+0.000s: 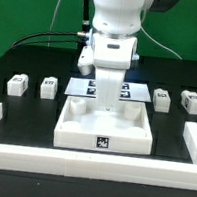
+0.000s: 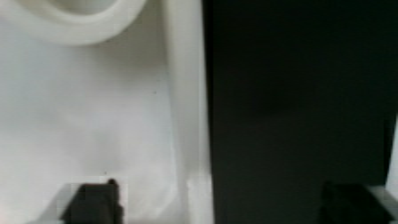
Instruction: Assemble one leg
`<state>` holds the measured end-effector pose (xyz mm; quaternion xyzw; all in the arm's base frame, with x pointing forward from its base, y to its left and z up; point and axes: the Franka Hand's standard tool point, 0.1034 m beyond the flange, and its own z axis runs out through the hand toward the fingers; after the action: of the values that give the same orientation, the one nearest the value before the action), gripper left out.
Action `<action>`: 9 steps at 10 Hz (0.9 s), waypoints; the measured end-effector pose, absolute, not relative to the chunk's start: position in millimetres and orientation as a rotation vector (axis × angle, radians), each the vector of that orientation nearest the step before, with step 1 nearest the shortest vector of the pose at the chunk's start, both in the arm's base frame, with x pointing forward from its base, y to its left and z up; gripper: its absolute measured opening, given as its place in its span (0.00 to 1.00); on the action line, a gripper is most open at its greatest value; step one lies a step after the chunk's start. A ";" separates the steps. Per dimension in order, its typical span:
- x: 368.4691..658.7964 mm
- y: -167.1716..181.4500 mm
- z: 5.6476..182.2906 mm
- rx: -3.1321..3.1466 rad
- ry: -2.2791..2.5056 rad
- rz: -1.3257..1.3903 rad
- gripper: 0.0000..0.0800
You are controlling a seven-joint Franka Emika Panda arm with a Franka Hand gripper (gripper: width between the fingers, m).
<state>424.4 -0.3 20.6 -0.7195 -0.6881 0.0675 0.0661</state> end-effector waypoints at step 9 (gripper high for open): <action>424.8 -0.7 20.6 -2.173 -2.075 0.200 0.08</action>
Offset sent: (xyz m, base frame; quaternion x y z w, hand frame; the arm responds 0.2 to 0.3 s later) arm 0.0000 0.0000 0.0000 0.0000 0.0000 0.0000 1.0000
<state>424.8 -0.7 20.6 -0.7200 -0.6877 0.0663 0.0651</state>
